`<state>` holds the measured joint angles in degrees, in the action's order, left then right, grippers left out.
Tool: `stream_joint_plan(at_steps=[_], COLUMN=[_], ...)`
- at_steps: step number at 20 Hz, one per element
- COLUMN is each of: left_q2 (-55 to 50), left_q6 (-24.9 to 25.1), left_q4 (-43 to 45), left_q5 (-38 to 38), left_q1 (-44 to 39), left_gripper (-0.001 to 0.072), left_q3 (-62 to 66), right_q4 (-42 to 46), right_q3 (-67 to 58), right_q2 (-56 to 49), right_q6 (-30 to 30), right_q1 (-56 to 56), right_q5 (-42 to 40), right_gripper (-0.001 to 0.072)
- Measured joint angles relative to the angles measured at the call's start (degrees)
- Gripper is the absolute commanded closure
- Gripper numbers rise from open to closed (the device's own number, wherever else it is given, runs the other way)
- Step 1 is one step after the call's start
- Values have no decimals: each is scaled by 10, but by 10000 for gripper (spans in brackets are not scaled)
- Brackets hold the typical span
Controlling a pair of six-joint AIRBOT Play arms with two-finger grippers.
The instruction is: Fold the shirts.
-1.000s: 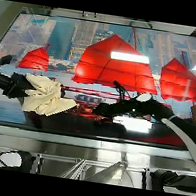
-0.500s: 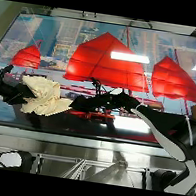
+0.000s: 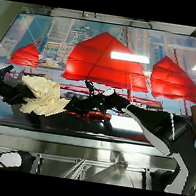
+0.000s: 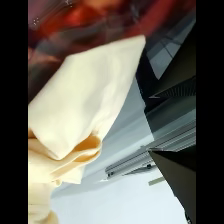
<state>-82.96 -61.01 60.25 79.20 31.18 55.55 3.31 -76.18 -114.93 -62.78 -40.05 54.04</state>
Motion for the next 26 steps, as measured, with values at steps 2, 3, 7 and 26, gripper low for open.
stream_joint_plan(at_steps=[2,3,7,26], left_q2=[0,0,0,-171], left_q6=[0,0,12,39], left_q4=[-1,-2,-24,-157], left_q5=[0,-2,3,141], left_q1=[0,0,0,-406], left_gripper=[143,316,675,407], left_q3=[0,0,0,219], right_q4=[0,0,11,290], right_q3=[-2,-3,-17,-33], right_q2=[-2,-3,-3,130], right_q6=[-10,-12,-10,-33], right_q1=[-1,-2,1,177], right_q5=[-6,-9,3,236], right_gripper=[349,349,350,187])
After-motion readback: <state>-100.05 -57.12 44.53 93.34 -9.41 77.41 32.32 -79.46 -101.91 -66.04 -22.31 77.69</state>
